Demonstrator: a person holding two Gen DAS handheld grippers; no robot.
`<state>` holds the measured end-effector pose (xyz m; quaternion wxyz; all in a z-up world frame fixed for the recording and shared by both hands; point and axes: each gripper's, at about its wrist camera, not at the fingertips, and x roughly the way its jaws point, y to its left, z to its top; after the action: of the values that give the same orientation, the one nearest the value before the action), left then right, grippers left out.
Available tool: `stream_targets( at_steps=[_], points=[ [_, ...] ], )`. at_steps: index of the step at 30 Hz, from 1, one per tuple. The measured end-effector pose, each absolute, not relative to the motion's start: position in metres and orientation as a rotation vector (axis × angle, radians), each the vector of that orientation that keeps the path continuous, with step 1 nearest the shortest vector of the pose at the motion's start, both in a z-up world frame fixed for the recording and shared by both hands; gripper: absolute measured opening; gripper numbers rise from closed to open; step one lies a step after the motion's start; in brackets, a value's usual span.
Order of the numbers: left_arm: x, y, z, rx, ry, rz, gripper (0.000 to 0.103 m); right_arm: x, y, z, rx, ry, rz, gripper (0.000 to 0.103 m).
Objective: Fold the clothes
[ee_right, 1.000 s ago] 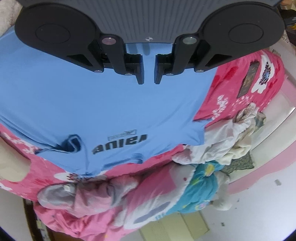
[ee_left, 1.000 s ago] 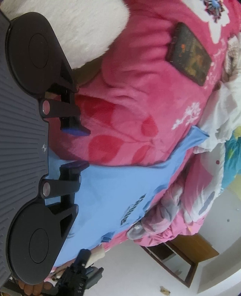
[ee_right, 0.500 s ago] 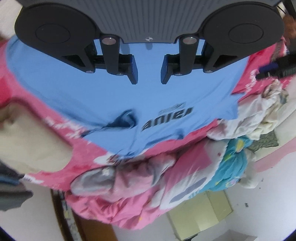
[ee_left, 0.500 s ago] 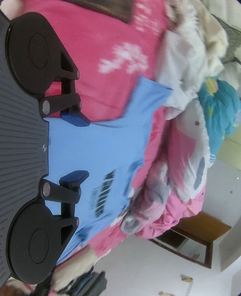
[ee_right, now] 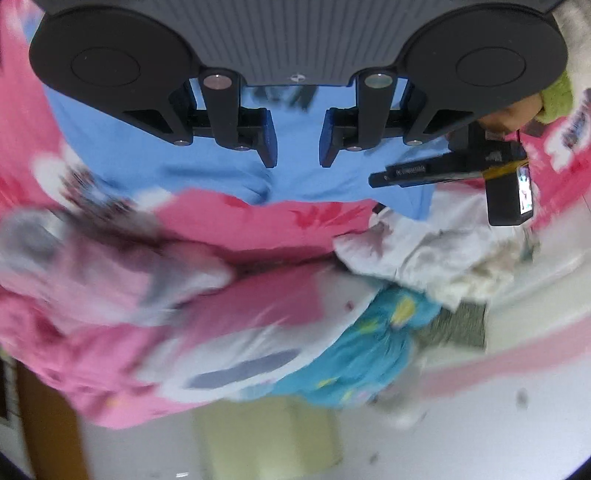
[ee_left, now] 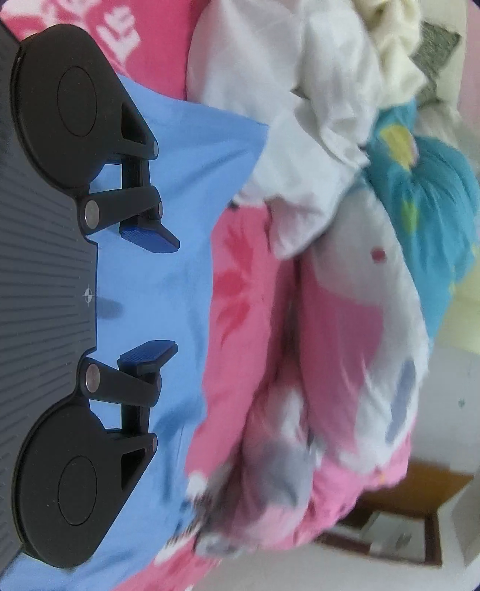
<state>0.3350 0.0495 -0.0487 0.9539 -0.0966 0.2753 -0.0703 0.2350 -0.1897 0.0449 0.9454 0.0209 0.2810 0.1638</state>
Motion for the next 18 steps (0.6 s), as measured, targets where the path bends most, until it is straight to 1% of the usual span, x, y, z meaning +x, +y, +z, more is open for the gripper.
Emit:
stream_targets(
  at_steps=[2, 5, 9, 10, 11, 15, 18],
  points=[
    [0.349, 0.066, -0.064, -0.259, 0.579, -0.116, 0.052, 0.281, -0.160, 0.032, -0.033, 0.610, 0.368, 0.023],
    [0.361, 0.093, -0.074, -0.406, 0.606, -0.117, 0.051, 0.345, -0.125, -0.005, -0.117, 0.701, 0.425, 0.018],
    [0.359, 0.109, -0.074, -0.435, 0.581, -0.050, 0.051, 0.420, -0.119, -0.060, -0.189, 0.791, 0.351, 0.017],
    [0.358, 0.113, -0.075, -0.455, 0.581, -0.057, 0.051, 0.435, -0.127, -0.066, -0.158, 0.792, 0.326, 0.011],
    [0.356, 0.114, -0.075, -0.463, 0.577, -0.060, 0.051, 0.449, -0.136, -0.072, -0.123, 0.790, 0.303, 0.010],
    [0.340, 0.109, -0.063, -0.407, 0.548, -0.056, 0.052, 0.483, -0.167, -0.058, 0.022, 0.713, 0.093, 0.011],
    [0.322, 0.115, -0.042, -0.372, 0.507, -0.061, 0.052, 0.468, -0.175, -0.038, 0.116, 0.699, 0.113, 0.012]
  ],
)
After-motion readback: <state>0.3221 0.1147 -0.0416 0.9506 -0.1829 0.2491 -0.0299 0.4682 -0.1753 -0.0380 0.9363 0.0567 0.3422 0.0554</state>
